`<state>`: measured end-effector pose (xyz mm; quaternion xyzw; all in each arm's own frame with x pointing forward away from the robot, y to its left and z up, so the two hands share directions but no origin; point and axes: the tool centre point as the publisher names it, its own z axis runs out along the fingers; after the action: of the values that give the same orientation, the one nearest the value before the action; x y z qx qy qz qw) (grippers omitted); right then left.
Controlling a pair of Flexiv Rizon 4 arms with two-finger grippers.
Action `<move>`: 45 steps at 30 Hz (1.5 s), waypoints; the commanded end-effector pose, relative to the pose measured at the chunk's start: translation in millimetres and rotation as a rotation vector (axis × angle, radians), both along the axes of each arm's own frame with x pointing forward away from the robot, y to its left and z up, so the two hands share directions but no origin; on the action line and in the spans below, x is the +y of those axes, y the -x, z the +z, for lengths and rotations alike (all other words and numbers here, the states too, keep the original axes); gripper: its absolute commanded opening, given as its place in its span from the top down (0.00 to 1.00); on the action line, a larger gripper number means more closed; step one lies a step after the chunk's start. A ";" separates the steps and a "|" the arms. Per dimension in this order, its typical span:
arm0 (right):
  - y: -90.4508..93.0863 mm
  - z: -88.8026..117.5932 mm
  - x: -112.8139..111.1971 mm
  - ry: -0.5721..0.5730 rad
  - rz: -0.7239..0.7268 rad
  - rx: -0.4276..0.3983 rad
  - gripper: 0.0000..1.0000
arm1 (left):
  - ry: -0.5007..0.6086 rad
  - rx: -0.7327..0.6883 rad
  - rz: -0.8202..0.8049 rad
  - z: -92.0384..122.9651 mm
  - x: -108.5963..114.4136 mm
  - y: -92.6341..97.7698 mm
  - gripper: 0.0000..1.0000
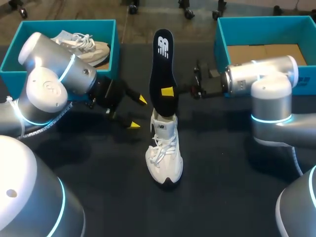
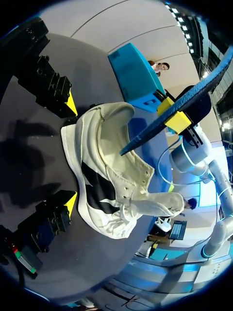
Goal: Take the shoe out of the shoebox, open the shoe tongue, remove and reinsert the insole, then place the shoe into the shoebox
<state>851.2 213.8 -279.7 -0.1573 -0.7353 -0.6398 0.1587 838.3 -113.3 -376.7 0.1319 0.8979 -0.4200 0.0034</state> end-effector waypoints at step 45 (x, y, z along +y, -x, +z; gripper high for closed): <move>49.0 -68.7 10.4 0.009 -0.011 0.207 1.00 | -0.004 0.000 0.000 0.1 -0.4 0.1 0.00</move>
<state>806.4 221.5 -342.6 -0.2238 -0.7175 -0.6187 0.2286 838.3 -113.8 -377.0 0.1319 0.8980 -0.4197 0.0035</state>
